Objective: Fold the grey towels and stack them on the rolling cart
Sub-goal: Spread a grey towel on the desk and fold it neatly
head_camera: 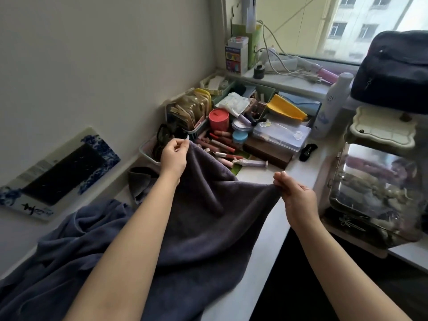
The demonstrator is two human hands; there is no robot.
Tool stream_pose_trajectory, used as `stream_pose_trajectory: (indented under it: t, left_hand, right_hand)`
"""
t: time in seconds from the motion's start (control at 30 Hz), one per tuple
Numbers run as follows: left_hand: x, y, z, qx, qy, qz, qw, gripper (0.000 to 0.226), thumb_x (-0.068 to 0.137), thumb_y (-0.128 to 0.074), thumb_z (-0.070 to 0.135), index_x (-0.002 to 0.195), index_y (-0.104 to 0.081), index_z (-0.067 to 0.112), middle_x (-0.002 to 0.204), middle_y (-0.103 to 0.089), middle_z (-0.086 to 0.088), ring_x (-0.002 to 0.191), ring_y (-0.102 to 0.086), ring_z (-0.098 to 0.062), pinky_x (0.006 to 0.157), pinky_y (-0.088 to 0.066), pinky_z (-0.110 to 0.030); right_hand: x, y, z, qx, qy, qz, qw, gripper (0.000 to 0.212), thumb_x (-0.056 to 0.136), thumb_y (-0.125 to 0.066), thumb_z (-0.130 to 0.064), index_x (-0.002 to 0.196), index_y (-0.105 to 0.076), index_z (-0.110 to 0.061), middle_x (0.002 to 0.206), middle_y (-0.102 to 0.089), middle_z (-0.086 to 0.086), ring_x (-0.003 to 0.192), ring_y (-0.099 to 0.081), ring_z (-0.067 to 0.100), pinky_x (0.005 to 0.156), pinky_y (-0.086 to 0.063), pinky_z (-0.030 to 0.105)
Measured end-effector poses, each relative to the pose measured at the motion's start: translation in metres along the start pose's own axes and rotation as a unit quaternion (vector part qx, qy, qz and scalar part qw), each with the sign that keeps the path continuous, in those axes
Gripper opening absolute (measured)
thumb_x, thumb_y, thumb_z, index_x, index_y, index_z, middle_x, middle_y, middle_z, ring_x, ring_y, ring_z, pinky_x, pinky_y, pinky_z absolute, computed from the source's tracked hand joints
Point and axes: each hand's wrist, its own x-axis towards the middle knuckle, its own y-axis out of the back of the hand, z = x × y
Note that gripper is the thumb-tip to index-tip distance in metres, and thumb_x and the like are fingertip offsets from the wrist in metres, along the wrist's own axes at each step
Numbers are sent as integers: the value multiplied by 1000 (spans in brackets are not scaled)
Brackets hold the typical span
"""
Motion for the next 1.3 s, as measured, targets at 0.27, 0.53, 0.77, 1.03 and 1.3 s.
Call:
stream_pose_trajectory:
  t: [0.27, 0.53, 0.77, 1.03, 1.3]
  left_hand:
    - [41, -33, 34, -91, -27, 133, 987, 16, 94, -54, 19, 79, -57, 17, 79, -62, 3, 72, -56, -4, 72, -47, -17]
    - [29, -48, -27, 137, 59, -45, 988, 33, 94, -51, 16, 125, -55, 4, 123, -60, -16, 115, -56, -27, 102, -42, -35]
    - [-54, -16, -59, 116, 96, -49, 987, 27, 94, -51, 10, 118, -58, 4, 117, -62, -17, 110, -57, -29, 88, -42, -23]
    - [-195, 80, -120, 192, 88, -19, 977, 22, 91, -54, 10, 111, -63, 11, 112, -53, -4, 103, -55, -17, 93, -38, -19]
    - [-325, 192, -193, 405, 137, -103, 898, 49, 95, -45, 41, 142, -33, 35, 154, -19, 3, 142, -19, -17, 112, -15, -34]
  right_hand:
    - [44, 14, -19, -40, 87, 78, 992, 10, 80, -70, -18, 79, -75, -9, 70, -69, -3, 76, -63, 8, 78, -51, 18]
    - [61, 31, 36, -372, 16, 13, 928, 42, 82, -68, -14, 122, -59, -5, 119, -63, 7, 109, -58, 18, 103, -43, 35]
    - [32, 31, 61, -469, 34, -38, 882, 37, 82, -66, -16, 118, -63, -14, 123, -62, 2, 122, -51, 17, 106, -41, 38]
    - [-64, 16, 116, -497, 7, -140, 856, 31, 80, -70, -19, 111, -68, -15, 107, -70, 1, 103, -62, 13, 93, -46, 27]
    - [-159, 20, 188, -550, -5, -282, 786, 32, 84, -67, -22, 115, -66, -16, 110, -68, 0, 116, -53, 7, 90, -38, 19]
